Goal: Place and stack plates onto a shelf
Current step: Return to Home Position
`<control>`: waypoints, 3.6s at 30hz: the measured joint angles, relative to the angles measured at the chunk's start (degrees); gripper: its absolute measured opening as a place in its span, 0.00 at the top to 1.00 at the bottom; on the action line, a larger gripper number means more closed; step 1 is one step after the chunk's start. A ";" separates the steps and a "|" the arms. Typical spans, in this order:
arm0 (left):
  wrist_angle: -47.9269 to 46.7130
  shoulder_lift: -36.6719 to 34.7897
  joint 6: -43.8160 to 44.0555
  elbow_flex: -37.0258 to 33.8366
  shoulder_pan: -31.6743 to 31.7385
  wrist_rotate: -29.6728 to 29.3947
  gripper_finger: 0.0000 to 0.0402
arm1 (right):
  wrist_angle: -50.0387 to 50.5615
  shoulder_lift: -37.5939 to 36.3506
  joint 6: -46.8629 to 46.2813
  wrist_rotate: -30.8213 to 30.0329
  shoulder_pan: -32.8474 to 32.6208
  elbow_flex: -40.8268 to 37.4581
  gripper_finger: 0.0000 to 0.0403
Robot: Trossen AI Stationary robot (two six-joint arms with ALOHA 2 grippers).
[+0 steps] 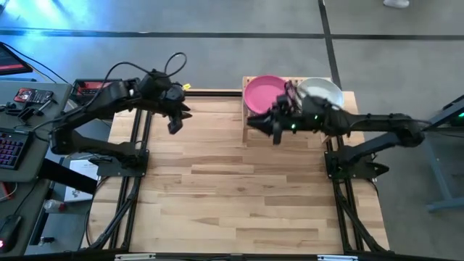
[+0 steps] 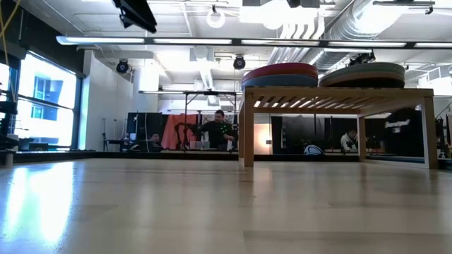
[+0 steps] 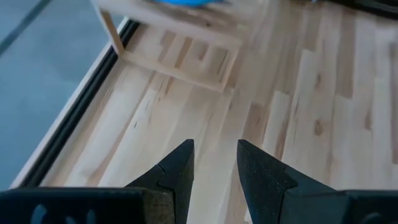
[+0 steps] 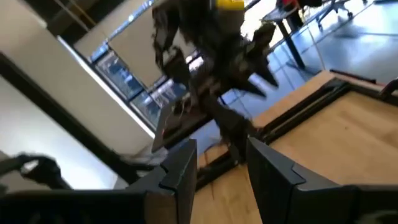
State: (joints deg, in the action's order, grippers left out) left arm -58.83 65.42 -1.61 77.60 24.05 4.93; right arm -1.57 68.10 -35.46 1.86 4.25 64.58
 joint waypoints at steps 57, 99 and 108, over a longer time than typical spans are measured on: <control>45.72 -63.18 12.51 -67.27 -7.62 -11.34 0.73 | -3.70 3.53 4.48 -25.46 -14.01 -0.02 0.70; 52.19 -59.33 11.48 -74.05 -7.58 -12.15 0.73 | 10.76 -48.84 24.70 -17.27 -13.29 -28.19 0.70; 52.18 -59.33 11.48 -74.05 -7.58 -12.15 0.73 | 3.06 -52.09 27.28 -17.49 -13.29 -43.18 0.70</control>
State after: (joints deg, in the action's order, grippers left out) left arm -6.65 6.09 9.86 3.55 16.47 -7.22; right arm 1.49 16.01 -8.18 -15.63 -9.04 21.40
